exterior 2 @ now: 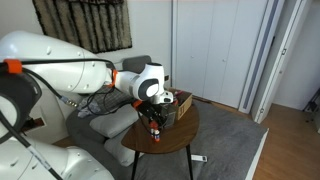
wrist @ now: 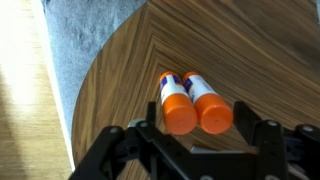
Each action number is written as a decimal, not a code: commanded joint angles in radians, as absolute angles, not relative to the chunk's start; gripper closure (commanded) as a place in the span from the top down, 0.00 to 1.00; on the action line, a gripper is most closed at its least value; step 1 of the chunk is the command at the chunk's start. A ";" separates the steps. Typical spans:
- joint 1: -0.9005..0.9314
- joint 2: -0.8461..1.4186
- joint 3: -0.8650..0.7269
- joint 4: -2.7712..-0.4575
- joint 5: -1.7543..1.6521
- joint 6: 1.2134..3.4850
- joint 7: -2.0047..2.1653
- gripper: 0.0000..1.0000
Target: Put the two orange bottles in the bin
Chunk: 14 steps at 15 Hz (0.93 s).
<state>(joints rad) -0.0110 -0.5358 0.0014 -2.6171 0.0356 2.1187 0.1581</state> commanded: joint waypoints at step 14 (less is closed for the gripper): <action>-0.011 -0.574 0.056 -2.321 -0.060 1.889 0.114 0.34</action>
<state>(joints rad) -0.0098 -0.5716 0.0398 -2.4406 -0.0189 1.9723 0.1422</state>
